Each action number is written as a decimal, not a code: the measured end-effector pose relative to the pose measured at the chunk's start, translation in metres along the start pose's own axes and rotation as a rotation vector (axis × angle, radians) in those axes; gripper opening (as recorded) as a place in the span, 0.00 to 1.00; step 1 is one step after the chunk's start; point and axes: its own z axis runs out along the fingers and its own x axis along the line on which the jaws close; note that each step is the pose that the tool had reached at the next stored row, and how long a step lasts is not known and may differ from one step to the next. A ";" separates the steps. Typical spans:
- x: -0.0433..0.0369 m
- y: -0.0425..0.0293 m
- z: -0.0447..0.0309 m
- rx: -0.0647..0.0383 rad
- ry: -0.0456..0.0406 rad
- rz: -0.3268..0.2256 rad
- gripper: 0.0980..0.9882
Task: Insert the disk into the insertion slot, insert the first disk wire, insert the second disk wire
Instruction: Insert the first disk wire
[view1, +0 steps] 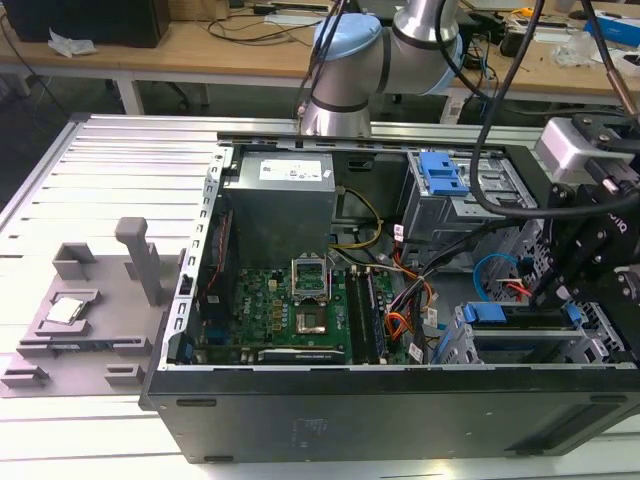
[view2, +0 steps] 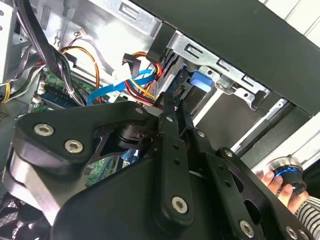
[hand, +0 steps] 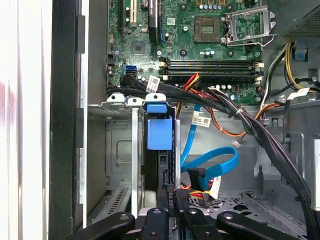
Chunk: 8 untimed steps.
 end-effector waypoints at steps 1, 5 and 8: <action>0.0002 -0.0004 0.0005 0.000 -0.0001 0.000 0.09; 0.0009 -0.0042 0.0022 0.000 -0.0002 0.000 0.09; 0.0009 -0.0051 0.0026 0.000 0.0001 0.000 0.09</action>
